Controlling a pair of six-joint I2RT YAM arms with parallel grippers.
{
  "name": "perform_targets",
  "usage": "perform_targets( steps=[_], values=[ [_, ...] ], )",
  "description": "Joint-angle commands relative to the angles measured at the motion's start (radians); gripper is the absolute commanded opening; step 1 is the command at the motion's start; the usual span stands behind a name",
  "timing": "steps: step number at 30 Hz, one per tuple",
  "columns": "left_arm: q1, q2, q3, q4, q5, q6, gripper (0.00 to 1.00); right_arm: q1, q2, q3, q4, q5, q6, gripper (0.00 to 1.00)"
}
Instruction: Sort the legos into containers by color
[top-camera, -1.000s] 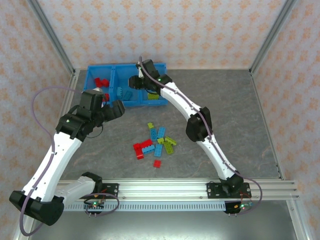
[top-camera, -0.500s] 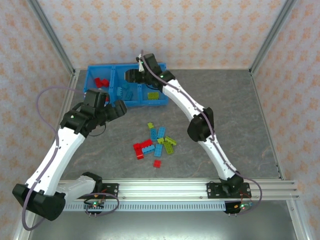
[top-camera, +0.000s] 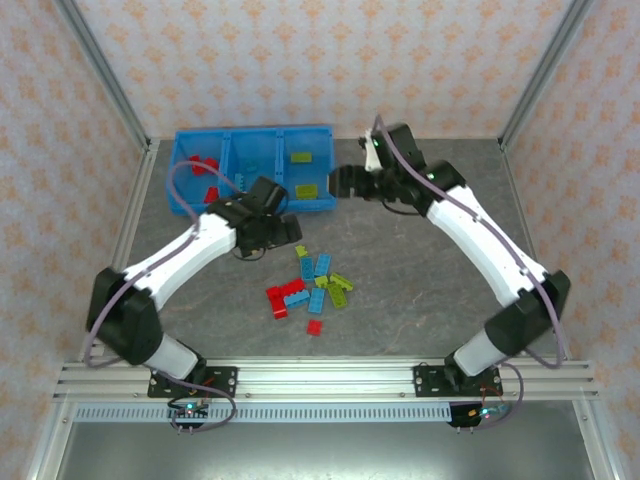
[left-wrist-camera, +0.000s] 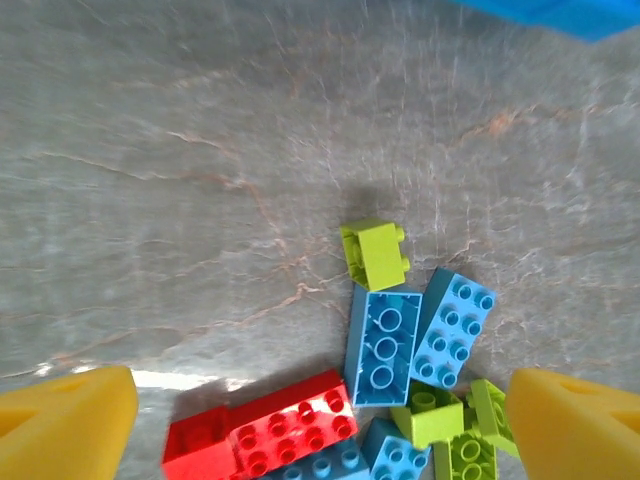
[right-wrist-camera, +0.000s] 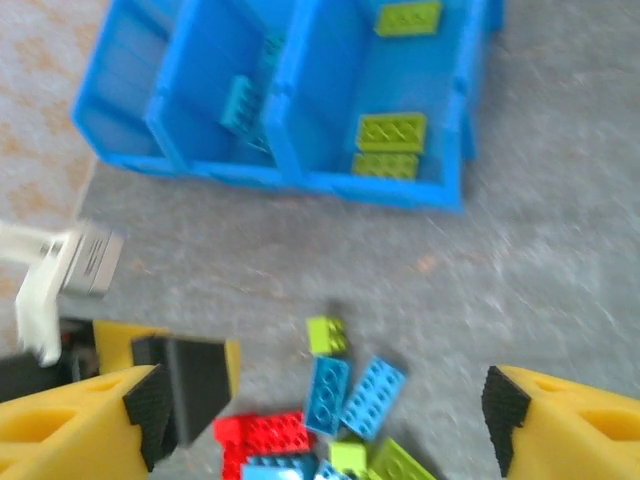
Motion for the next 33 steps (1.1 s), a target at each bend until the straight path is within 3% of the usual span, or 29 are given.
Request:
perform_targets(
  steps=[1,6,11,16,18,22,27,33],
  values=[
    [-0.043,0.121,0.090,0.032,-0.048,-0.055,0.95,0.001,-0.104,-0.147,-0.066,0.126,-0.015,0.86],
    [-0.062,0.303,0.195,0.012,-0.088,-0.131,0.90,0.001,-0.245,-0.282,-0.115,0.226,0.019,0.93],
    [-0.063,0.393,0.209,0.024,-0.108,-0.179,0.80,0.000,-0.285,-0.300,-0.157,0.269,-0.003,0.95],
    [-0.062,0.468,0.239,0.028,-0.056,-0.184,0.64,-0.001,-0.285,-0.306,-0.181,0.255,-0.023,0.95],
    [-0.062,0.486,0.242,0.028,-0.052,-0.196,0.52,0.000,-0.281,-0.305,-0.197,0.243,-0.027,0.95],
    [-0.063,0.486,0.239,0.025,-0.050,-0.210,0.34,0.000,-0.279,-0.311,-0.221,0.140,-0.076,0.94],
    [-0.063,0.431,0.279,-0.018,-0.094,-0.178,0.16,-0.001,-0.230,-0.309,-0.273,-0.169,-0.226,0.91],
    [-0.046,0.391,0.480,-0.121,-0.186,-0.061,0.11,0.001,-0.173,-0.281,-0.270,-0.119,-0.241,0.88]
  ],
)
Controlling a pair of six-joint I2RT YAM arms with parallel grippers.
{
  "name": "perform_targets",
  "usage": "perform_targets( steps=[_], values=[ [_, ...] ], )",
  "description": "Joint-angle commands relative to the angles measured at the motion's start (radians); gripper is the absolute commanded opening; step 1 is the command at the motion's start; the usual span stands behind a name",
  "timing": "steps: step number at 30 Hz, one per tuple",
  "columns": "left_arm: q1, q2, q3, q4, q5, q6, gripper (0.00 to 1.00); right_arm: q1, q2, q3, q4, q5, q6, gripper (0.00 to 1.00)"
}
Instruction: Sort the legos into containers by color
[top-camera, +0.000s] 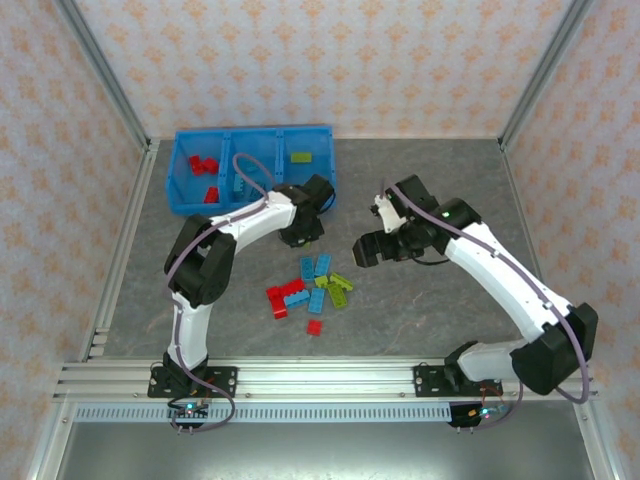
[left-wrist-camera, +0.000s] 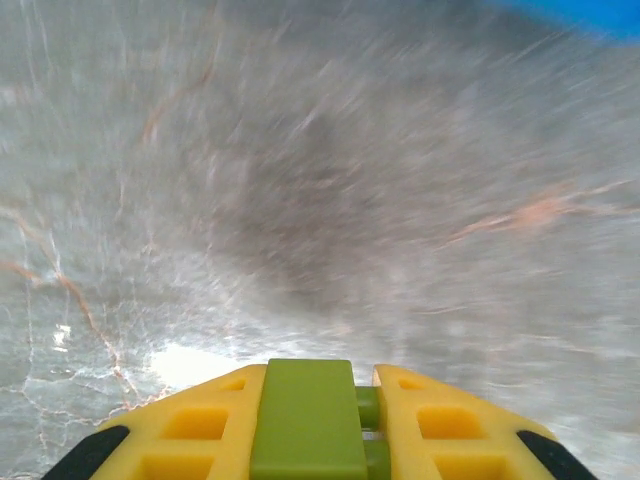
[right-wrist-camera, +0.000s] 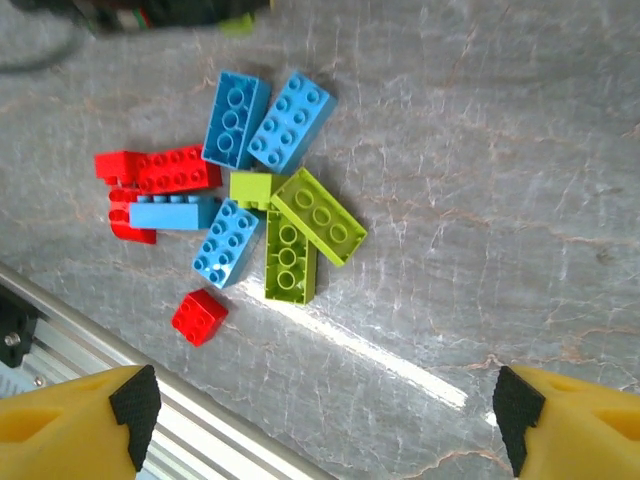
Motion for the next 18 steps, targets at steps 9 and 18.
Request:
perform_targets(
  steps=[9,18],
  values=[
    [0.127,0.157,0.607,-0.154,-0.165,0.241,0.12,0.000,0.018,0.049,0.001,0.126,-0.019,0.89],
    [0.163,0.391,0.913,-0.062,-0.160,0.352,0.26,0.000,-0.018,0.036,-0.036,0.223,-0.014,0.89]
  ],
)
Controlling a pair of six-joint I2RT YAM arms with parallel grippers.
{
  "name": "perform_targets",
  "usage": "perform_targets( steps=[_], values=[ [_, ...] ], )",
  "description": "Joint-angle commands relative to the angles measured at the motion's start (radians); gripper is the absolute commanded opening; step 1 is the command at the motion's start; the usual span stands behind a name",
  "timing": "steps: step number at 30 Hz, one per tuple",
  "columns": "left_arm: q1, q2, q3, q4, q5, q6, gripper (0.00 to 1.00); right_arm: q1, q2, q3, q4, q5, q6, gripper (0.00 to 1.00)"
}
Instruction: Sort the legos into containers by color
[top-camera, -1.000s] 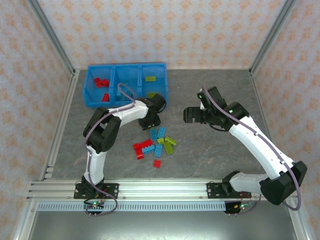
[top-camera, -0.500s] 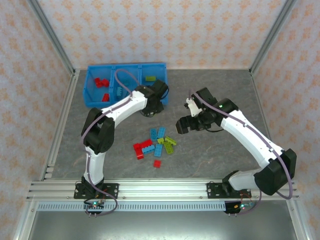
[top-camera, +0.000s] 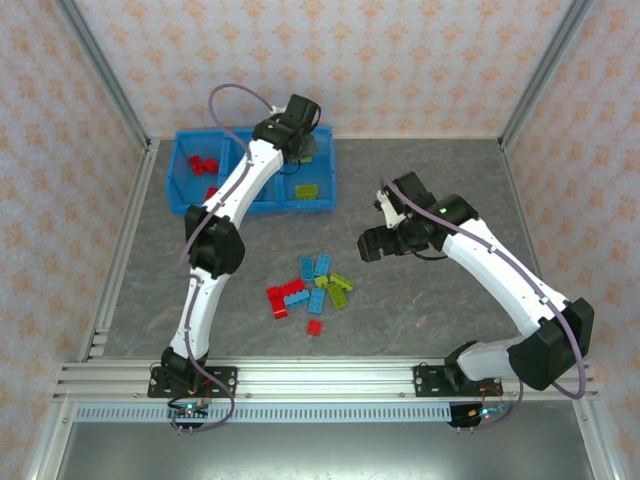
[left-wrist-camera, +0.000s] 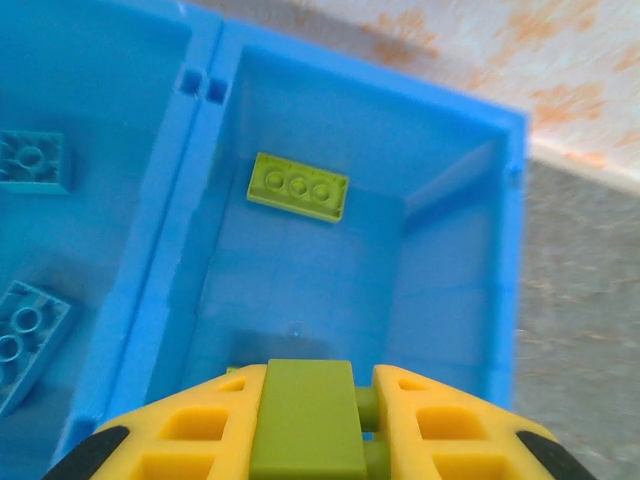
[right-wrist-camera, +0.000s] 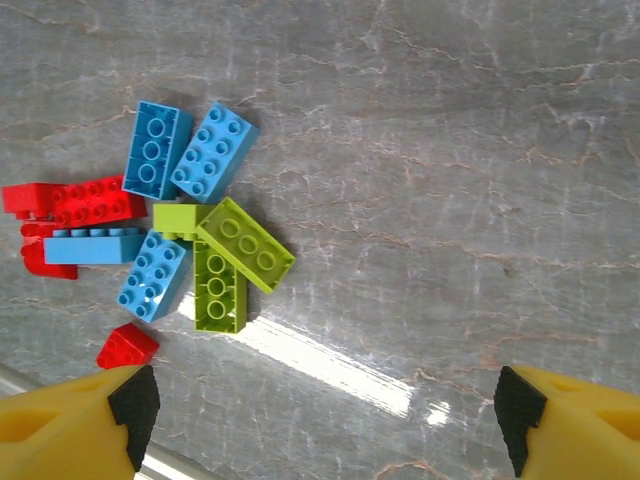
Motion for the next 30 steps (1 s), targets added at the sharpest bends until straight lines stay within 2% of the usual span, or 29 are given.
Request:
perform_targets(
  steps=[1,4,7,12,15,21,23,26,30],
  values=[
    [-0.013,0.021,0.057,0.024,-0.041,0.076,0.29,0.001,-0.028,0.010,-0.031,0.057,-0.008,0.89],
    [-0.013,0.018,0.056,0.050,-0.037,0.103,0.40,0.001,-0.021,0.007,-0.031,0.057,-0.007,0.90],
    [-0.015,-0.008,0.056,0.044,-0.014,0.112,0.45,0.000,-0.008,-0.002,-0.024,0.048,-0.004,0.89],
    [-0.041,-0.114,0.027,0.014,0.004,0.146,0.48,0.000,0.015,-0.020,0.001,0.016,-0.011,0.89],
    [-0.080,-0.217,-0.064,-0.004,-0.008,0.151,0.48,0.000,0.034,-0.018,0.016,0.008,-0.011,0.89],
    [-0.185,-0.513,-0.466,0.019,-0.030,0.089,0.48,0.000,0.053,-0.025,0.048,-0.022,0.027,0.89],
    [-0.212,-0.614,-0.643,0.053,-0.019,0.024,0.48,0.000,0.046,-0.043,0.062,-0.029,0.042,0.89],
    [-0.234,-0.711,-0.872,0.088,0.015,-0.048,0.47,0.000,0.041,-0.063,0.074,-0.033,0.052,0.89],
    [-0.241,-0.744,-1.056,0.111,0.069,-0.082,0.48,0.000,0.043,-0.063,0.076,-0.034,0.050,0.89]
  ],
)
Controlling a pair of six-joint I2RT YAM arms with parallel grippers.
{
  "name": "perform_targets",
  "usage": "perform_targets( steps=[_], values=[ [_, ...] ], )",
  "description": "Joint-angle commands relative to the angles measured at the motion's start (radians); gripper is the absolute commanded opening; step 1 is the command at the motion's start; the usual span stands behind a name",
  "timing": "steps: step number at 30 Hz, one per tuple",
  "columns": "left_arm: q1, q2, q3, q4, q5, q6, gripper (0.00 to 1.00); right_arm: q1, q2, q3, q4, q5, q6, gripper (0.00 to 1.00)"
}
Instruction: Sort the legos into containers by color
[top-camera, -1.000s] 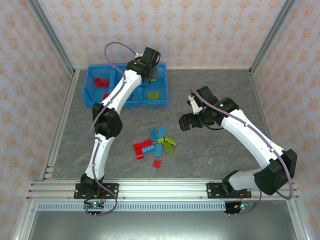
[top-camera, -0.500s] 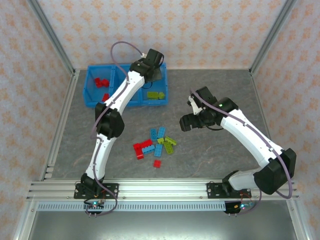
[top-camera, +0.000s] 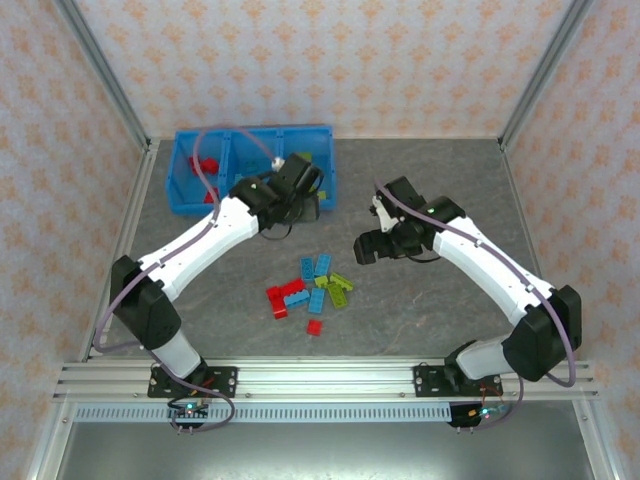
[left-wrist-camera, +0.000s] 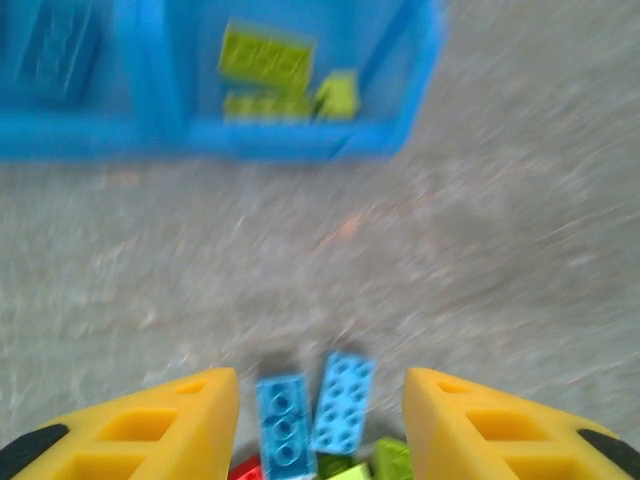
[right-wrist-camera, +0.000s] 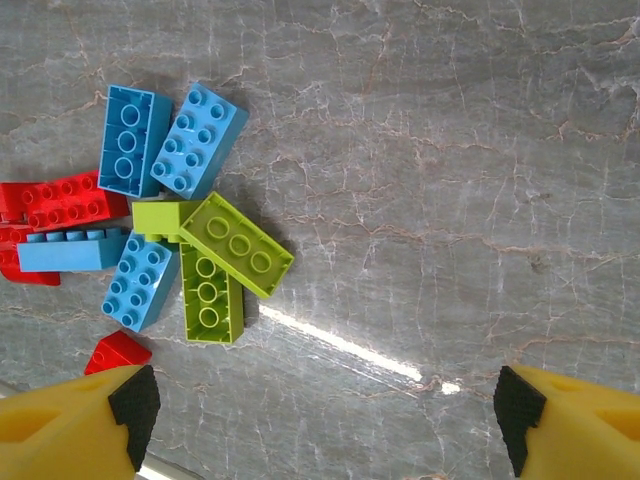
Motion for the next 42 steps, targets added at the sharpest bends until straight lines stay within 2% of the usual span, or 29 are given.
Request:
perform_targets(
  steps=[1,5,9,11,14,21,24,33,37,42],
  values=[
    [0.005,0.021,-0.113,0.032,0.054,-0.064,0.47,0.000,-0.009,-0.005,0.017,-0.004,0.016,0.89],
    [0.001,0.093,-0.125,0.051,0.142,-0.056,0.47,0.000,0.002,0.006,0.008,-0.011,0.005,0.89],
    [-0.001,0.142,-0.135,0.088,0.147,-0.066,0.50,0.000,0.000,0.009,-0.006,-0.004,0.004,0.89],
    [-0.001,0.185,-0.138,0.092,0.174,-0.070,0.58,0.000,-0.006,0.008,-0.008,-0.002,0.006,0.89],
    [-0.002,0.230,-0.148,0.094,0.198,-0.079,0.64,0.001,-0.014,0.004,-0.013,0.007,0.005,0.89],
    [-0.003,0.297,-0.157,0.079,0.192,-0.064,0.64,0.000,-0.019,0.003,-0.022,0.015,-0.002,0.89],
    [-0.004,0.318,-0.172,0.061,0.176,-0.057,0.60,0.000,-0.019,0.004,-0.023,0.015,-0.005,0.89],
    [-0.003,0.303,-0.234,0.079,0.162,-0.076,0.40,0.001,-0.016,0.000,-0.019,0.007,0.004,0.89],
    [0.000,0.271,-0.198,0.046,0.141,-0.064,0.27,0.001,-0.021,0.010,-0.018,0.001,0.003,0.89],
    [0.068,0.136,-0.077,-0.013,0.097,-0.039,0.22,0.000,-0.067,-0.002,0.030,-0.063,0.003,0.89]
  ],
)
